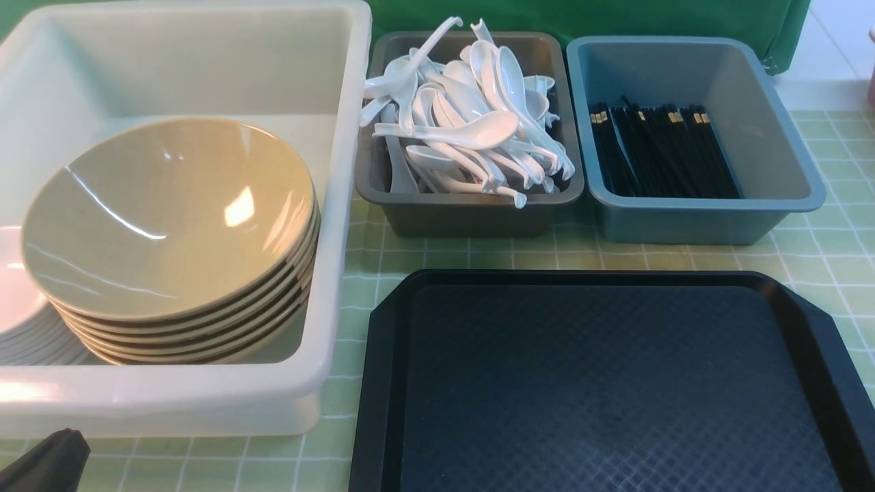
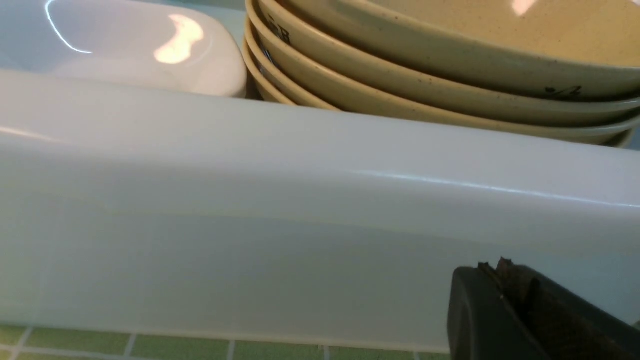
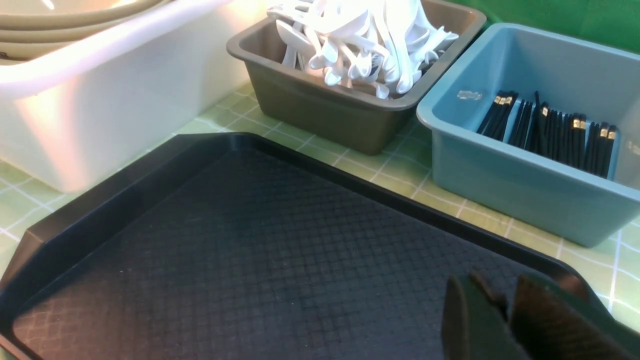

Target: On green table put chopsticks spoon bowls plates into blue grey white boxes.

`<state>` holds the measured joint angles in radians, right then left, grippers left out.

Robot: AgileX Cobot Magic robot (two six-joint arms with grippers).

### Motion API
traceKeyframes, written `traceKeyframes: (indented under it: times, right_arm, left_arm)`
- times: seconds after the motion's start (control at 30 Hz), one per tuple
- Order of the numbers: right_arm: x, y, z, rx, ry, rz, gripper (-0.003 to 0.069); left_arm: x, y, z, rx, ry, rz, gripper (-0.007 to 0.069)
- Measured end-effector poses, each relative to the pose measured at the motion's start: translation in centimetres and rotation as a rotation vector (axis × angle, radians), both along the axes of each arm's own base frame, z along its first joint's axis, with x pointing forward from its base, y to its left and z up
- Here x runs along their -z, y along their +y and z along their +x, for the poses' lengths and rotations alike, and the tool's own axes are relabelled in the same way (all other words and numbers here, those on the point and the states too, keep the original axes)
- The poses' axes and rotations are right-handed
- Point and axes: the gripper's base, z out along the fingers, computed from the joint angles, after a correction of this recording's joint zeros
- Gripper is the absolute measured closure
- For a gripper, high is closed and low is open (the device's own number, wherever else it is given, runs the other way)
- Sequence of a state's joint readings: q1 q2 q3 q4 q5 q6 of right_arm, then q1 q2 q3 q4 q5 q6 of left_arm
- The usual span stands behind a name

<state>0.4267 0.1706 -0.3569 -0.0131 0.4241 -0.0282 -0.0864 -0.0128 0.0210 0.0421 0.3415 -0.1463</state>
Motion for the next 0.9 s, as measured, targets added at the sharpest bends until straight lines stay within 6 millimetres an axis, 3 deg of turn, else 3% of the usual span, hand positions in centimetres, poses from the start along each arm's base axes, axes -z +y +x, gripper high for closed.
traceKeyframes:
  times: [0.33, 0.53, 0.67, 0.9]
  right_arm:
    - [0.0, -0.2, 0.0, 0.025, -0.005, -0.023, 0.0517]
    - [0.3, -1.6, -0.6, 0.185, -0.131, -0.236, 0.0514]
    - [2.0, -2.0, -0.7, 0.274, -0.134, -0.274, 0.0512]
    - [8.7, -2.3, 0.2, 0.368, 0.016, -0.218, 0.0506]
  left_arm:
    - [0.0, 0.0, 0.0, 0.001, 0.0, 0.005, 0.0626]
    - [0.0, 0.0, 0.0, 0.0, 0.001, 0.0, 0.0626]
    - [0.0, 0.0, 0.0, 0.0, 0.001, 0.001, 0.0626]
    - [0.0, 0.0, 0.0, 0.0, -0.002, 0.0, 0.0626]
